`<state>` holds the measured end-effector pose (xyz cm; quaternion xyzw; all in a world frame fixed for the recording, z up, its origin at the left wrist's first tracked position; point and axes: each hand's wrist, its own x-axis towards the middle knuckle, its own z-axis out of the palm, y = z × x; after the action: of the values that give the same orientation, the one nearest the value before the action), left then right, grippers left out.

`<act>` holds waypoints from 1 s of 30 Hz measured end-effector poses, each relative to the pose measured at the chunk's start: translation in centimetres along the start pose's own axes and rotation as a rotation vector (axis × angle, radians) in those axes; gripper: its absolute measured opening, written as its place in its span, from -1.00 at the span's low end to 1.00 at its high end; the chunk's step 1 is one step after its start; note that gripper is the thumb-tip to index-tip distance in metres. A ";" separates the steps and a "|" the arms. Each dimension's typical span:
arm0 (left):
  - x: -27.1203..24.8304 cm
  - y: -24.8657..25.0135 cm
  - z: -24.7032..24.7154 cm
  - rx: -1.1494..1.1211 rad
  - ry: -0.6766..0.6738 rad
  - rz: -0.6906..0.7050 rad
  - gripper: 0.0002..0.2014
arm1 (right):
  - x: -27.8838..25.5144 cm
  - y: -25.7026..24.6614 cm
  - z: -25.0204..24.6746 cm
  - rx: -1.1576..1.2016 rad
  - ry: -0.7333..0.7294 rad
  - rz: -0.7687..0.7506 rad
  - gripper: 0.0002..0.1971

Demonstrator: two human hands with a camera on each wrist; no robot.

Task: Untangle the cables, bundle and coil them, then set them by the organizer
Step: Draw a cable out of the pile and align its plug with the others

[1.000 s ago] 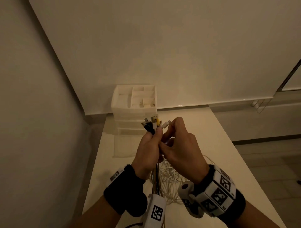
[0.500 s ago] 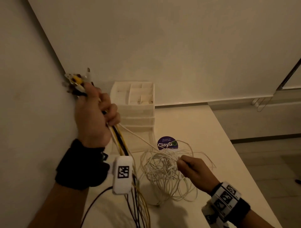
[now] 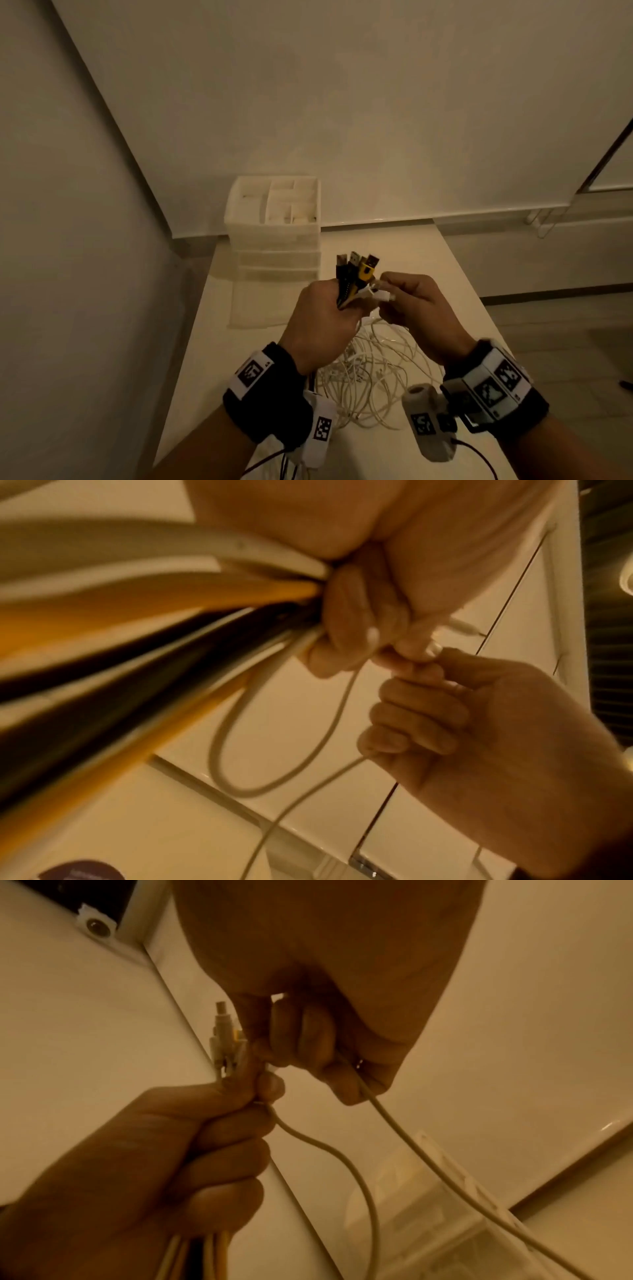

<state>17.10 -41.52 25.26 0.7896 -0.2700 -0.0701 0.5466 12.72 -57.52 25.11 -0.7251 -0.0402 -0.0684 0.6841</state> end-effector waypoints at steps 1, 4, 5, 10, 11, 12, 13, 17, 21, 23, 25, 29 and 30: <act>0.2 0.1 0.0 -0.014 0.034 0.013 -0.76 | 0.1 -0.3 -0.1 0.023 -0.020 0.000 -0.62; 0.8 1.0 -0.6 -0.061 0.144 0.049 -0.82 | 0.0 0.2 -0.7 -0.040 -0.057 -0.062 -0.56; 1.1 1.4 -1.4 -0.106 0.192 0.045 -0.77 | -0.2 0.8 -0.9 -0.076 -0.054 -0.066 -0.56; 2.6 3.0 -7.5 -0.443 0.503 0.067 -0.68 | -2.3 5.9 -2.2 -0.105 0.050 0.058 -0.56; 2.6 3.0 -8.4 -0.433 0.538 0.082 -0.69 | -2.8 6.7 -2.4 -0.123 0.062 0.070 -0.59; 2.5 3.0 -8.9 -0.417 0.569 0.088 -0.69 | -3.1 7.4 -2.5 -0.146 0.067 0.074 -0.59; 2.5 2.5 -9.1 -0.397 0.589 0.084 -0.69 | -3.2 7.8 -2.4 -0.165 0.077 0.077 -0.59; 2.1 0.5 -9.2 -0.305 0.759 0.051 -0.67 | -2.3 8.3 -2.3 -0.147 0.219 0.130 -0.52; 0.7 1.6 -7.5 -0.047 0.631 0.175 -0.84 | -1.2 6.2 -1.9 -0.115 0.251 0.149 -0.54; 0.1 2.0 -4.8 -0.037 0.332 0.148 -0.83 | -0.8 4.4 -1.2 -0.099 0.149 0.115 -0.53; 0.0 1.6 -2.4 0.124 0.121 0.133 -0.88 | -0.5 2.5 -0.2 -0.010 0.027 0.087 -0.46; 0.5 1.0 -0.9 0.165 0.141 0.137 -0.85 | -0.2 0.1 0.4 0.213 -0.064 0.093 -0.53; 0.6 1.3 -1.1 0.161 0.184 0.144 -0.88 | -0.3 0.1 0.3 0.218 -0.073 0.097 -0.59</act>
<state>17.56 -41.23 26.91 0.8124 -0.2795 0.0641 0.5077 12.43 -57.23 24.99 -0.6496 -0.0373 -0.0039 0.7593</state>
